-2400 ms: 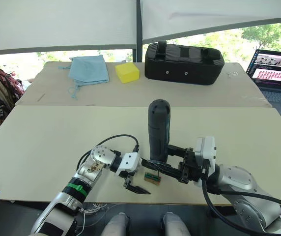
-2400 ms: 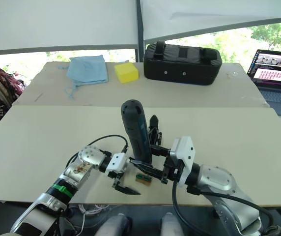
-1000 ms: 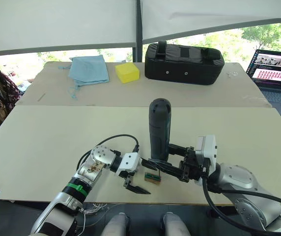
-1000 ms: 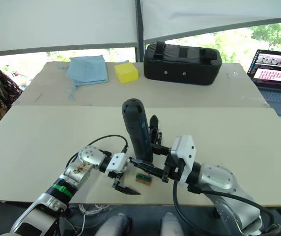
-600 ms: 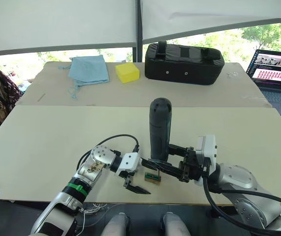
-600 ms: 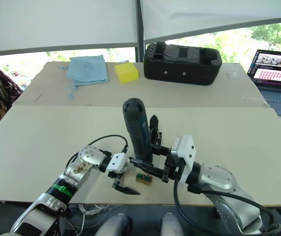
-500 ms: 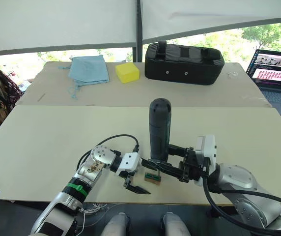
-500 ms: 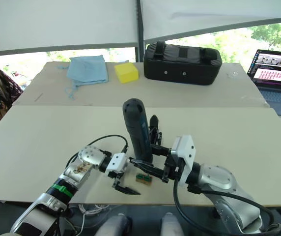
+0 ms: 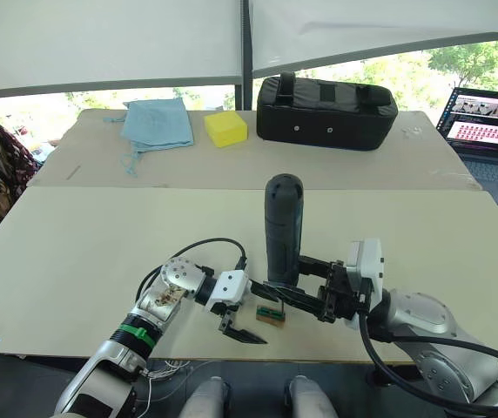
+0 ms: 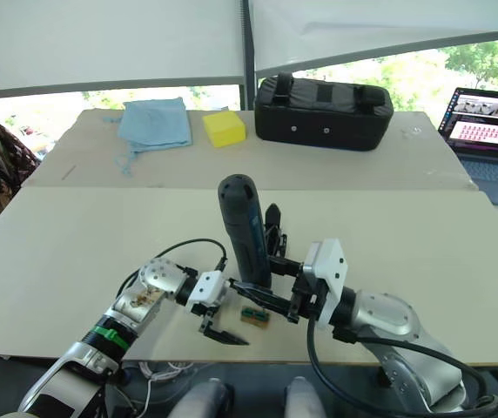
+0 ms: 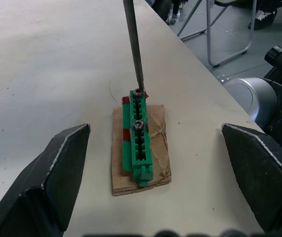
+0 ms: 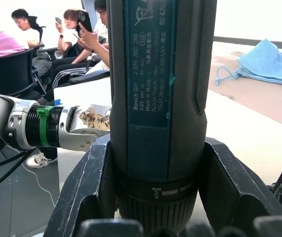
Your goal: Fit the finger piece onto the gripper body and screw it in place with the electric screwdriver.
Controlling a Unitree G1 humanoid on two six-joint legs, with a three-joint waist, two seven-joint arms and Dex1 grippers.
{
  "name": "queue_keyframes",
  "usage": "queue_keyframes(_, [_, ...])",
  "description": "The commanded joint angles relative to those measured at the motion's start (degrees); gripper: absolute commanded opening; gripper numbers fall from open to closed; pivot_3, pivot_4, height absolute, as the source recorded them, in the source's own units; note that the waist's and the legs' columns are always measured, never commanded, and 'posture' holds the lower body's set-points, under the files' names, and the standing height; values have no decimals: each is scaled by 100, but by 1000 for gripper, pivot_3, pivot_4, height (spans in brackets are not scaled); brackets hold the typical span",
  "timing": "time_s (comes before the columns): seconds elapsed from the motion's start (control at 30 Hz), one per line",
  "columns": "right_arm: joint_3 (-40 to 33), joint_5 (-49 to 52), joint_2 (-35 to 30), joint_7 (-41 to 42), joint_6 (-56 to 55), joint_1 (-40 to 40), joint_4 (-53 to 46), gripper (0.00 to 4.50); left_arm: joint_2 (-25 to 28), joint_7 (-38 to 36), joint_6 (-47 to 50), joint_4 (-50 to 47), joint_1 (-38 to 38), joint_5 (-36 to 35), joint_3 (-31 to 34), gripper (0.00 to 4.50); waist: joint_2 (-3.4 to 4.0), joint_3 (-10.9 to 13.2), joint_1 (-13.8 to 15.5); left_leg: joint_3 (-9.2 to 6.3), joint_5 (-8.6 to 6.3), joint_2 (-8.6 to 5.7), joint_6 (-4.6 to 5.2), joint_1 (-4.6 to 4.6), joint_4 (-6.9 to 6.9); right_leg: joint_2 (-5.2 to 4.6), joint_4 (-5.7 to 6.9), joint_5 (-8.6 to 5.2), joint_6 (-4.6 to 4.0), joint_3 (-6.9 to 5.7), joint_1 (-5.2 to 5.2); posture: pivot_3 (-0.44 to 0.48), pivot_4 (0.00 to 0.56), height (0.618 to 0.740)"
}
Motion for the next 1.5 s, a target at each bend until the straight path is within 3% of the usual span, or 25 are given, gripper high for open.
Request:
queue_keyframes(0.03, [-135,86,-9,-3,-78,-121,-150,1915,5,-4,-134,-52,-35,-15,16,4500,0,0,0,0,0,0,0,0,0,0,0,0,0,0,0,0,150,740])
queue_keyframes(0.63, [-91,-48,-37,90,-232,-90,-190,1915,2,32,-112,-55,-32,-16,29,4500,0,0,0,0,0,0,0,0,0,0,0,0,0,0,0,0,150,740])
queue_keyframes(0.93, [-308,343,-94,-116,68,-351,-455,1915,39,63,340,-252,-29,-291,208,4500,0,0,-3,0,0,1,0,0,0,0,0,0,0,0,0,0,150,740])
queue_keyframes(1.17, [-546,1038,-242,-329,563,-880,-487,1915,334,-80,719,-641,77,-570,402,4500,0,0,-6,-1,0,3,0,0,0,0,0,0,0,0,0,0,150,740])
queue_keyframes(1.5, [-935,2766,-553,-845,1715,-2777,245,1915,850,-65,1797,-1266,-79,-1201,959,4500,0,0,-21,-1,0,7,0,-3,1,1,-1,2,-3,0,-4,0,150,740])
